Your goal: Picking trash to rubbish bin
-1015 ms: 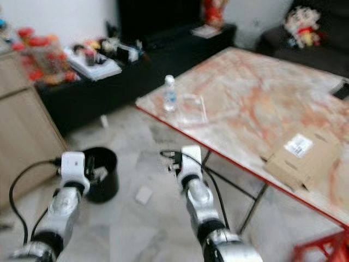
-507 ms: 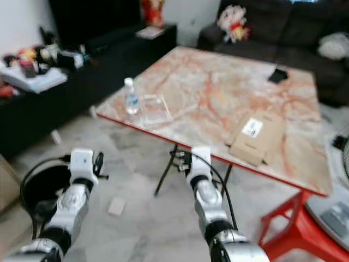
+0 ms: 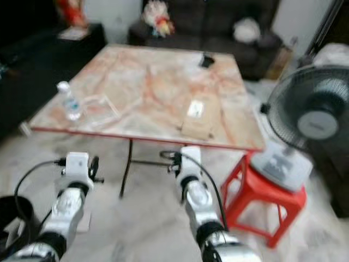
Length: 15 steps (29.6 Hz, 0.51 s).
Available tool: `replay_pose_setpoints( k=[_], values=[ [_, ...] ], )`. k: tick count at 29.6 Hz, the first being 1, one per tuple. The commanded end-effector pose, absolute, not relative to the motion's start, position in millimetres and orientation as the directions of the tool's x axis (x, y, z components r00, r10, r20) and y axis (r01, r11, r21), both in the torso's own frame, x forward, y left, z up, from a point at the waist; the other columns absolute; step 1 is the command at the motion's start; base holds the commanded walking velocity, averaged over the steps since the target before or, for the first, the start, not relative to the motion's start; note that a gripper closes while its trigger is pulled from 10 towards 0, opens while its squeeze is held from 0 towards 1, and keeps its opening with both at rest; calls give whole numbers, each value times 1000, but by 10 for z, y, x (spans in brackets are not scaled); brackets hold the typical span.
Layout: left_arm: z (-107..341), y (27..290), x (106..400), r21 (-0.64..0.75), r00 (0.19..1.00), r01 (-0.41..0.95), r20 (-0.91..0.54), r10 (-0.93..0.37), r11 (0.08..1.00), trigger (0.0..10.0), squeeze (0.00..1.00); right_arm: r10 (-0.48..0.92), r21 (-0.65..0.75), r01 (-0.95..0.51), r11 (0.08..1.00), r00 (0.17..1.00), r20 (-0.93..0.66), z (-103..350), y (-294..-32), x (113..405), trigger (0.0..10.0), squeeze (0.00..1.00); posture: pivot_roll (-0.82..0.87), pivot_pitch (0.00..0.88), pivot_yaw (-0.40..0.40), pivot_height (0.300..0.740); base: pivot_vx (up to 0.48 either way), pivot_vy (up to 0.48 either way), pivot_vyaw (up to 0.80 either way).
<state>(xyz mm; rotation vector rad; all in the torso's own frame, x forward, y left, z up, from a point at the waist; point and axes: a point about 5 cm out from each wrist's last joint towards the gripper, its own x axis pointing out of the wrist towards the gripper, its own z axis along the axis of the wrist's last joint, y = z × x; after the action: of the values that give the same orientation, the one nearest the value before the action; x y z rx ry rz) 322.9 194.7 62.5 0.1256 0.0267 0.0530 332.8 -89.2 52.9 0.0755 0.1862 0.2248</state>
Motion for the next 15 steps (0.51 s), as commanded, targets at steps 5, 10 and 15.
replay_pose_setpoints(
  k=[5, 10, 15],
  values=[
    [640, 1851, 3259, 123, 1000, -17, -24, 21, 992, 10000, 0, 206, 88, -193, 977, 964, -167, 548, -970, 3349, 10000, 0, 41, 0, -8, 740, 0, 0, -800],
    [641, 1834, 3262, 124, 1000, -10, -25, 13, 992, 10000, 0, 207, 94, -194, 977, 965, -160, 552, -967, 3348, 10000, 0, 41, 0, -9, 740, 0, 0, -429],
    [644, 1830, 3268, 122, 1000, -7, -27, 11, 992, 10000, 0, 210, 102, -195, 975, 965, -155, 558, -963, 3350, 10000, 0, 41, 0, -9, 740, 0, 0, 0]
  ],
)
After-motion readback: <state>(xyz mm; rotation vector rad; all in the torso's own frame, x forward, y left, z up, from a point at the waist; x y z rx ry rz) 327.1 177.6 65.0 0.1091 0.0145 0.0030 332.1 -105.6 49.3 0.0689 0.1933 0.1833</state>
